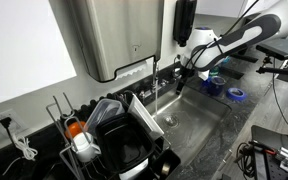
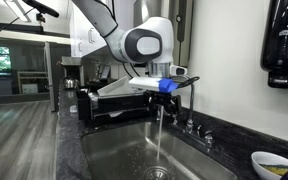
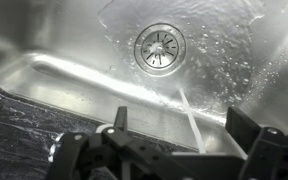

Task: Close the tap of the sink on the right.

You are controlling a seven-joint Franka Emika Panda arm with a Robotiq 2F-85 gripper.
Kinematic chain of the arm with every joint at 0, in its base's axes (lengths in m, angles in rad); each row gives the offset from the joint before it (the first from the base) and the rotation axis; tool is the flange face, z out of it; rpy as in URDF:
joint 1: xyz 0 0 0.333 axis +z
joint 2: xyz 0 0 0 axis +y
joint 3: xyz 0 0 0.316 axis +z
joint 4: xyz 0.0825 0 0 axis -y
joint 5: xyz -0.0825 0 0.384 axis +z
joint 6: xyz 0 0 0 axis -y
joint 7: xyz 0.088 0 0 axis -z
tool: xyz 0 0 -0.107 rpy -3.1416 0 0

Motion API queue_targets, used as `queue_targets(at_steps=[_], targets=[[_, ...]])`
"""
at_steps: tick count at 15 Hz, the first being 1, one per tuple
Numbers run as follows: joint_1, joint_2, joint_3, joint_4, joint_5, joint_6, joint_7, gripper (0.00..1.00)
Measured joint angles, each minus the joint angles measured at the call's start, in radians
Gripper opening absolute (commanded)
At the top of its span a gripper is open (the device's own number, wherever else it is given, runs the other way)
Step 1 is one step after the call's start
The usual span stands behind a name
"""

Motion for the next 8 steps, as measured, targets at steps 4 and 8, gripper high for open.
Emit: queue_targets(at_steps=[4, 8], targets=[[-0.001, 0.001, 0.001, 0.0, -0.001, 0.0, 0.008, 1.0], [-0.006, 0.031, 0.0, 0.02, -0.002, 0.052, 0.039, 1.0]])
